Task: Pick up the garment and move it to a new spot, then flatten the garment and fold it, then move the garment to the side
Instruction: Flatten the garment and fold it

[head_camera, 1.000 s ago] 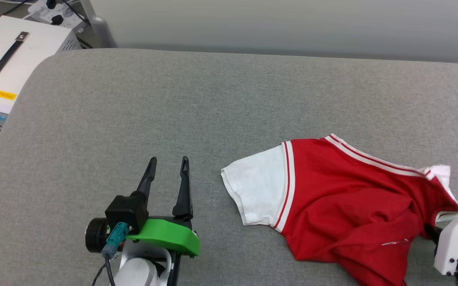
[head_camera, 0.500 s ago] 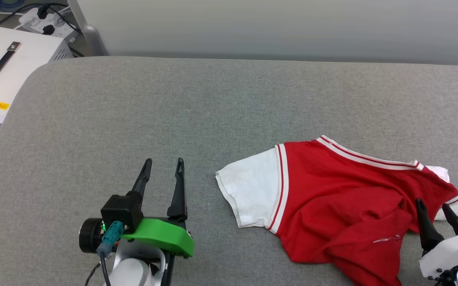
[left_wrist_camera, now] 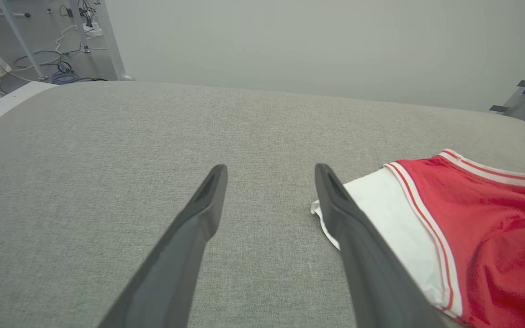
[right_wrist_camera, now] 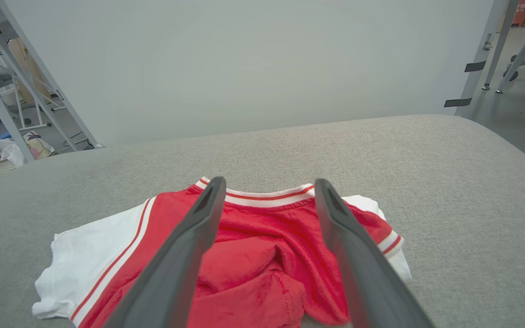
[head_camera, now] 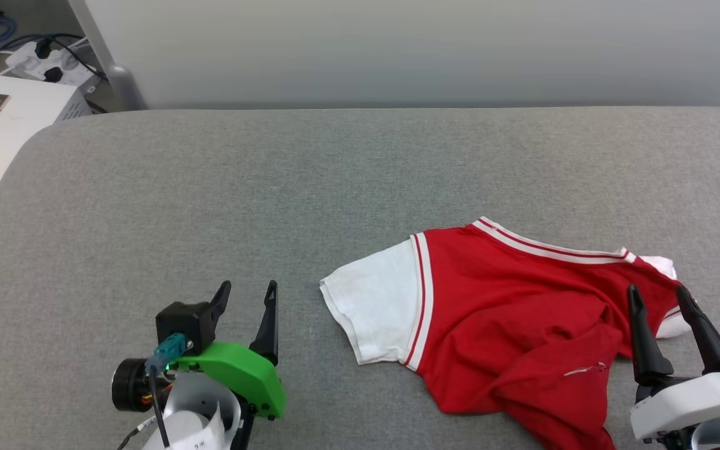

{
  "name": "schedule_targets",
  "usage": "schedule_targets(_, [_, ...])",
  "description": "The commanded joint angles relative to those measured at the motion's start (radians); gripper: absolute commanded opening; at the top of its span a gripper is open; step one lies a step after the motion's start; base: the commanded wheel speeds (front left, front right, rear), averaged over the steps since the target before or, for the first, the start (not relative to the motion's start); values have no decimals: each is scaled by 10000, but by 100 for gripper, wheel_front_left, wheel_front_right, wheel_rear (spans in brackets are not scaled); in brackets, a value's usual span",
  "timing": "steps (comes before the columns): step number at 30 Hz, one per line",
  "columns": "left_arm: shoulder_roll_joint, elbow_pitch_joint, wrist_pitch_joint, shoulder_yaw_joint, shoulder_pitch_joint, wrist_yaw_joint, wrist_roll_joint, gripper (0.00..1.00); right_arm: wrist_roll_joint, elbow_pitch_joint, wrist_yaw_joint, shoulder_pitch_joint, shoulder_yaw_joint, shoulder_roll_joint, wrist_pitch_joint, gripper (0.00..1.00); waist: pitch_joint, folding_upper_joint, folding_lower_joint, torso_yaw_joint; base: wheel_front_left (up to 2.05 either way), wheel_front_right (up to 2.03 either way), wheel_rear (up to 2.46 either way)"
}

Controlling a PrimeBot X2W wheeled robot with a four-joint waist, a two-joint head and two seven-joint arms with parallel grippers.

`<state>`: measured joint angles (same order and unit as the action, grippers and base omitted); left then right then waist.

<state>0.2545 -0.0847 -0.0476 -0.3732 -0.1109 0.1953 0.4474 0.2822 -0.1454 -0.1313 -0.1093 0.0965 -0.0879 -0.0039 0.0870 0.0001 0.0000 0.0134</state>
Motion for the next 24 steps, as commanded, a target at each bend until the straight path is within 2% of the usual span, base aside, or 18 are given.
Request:
schedule_targets(1, [82, -76, 173, -16, -274, -110, 126, 100, -97, -171, 6, -62, -108, -9, 19, 100, 196, -1, 0, -278, 0, 0, 0])
schedule_targets(11, [419, -1721, 2887, -615, -2183, -932, 497, 100, -357, -1281, 6, 137, -937, -419, 281, 100, 961, -1, 0, -1213, 0, 0, 0])
schedule_targets(20, [642, -3383, 5209, -1562, -3640, -1629, 265, 100, -216, -1355, 6, 324, -1191, -462, 238, 100, 1496, -1, 0, -1663, 0, 0, 0])
schedule_targets(24, [716, -4054, 6225, -2225, -4009, -2147, 41, 100, -144, -1234, 6, 381, -1119, -410, 210, 100, 1618, -1, 0, -1755, 0, 0, 0])
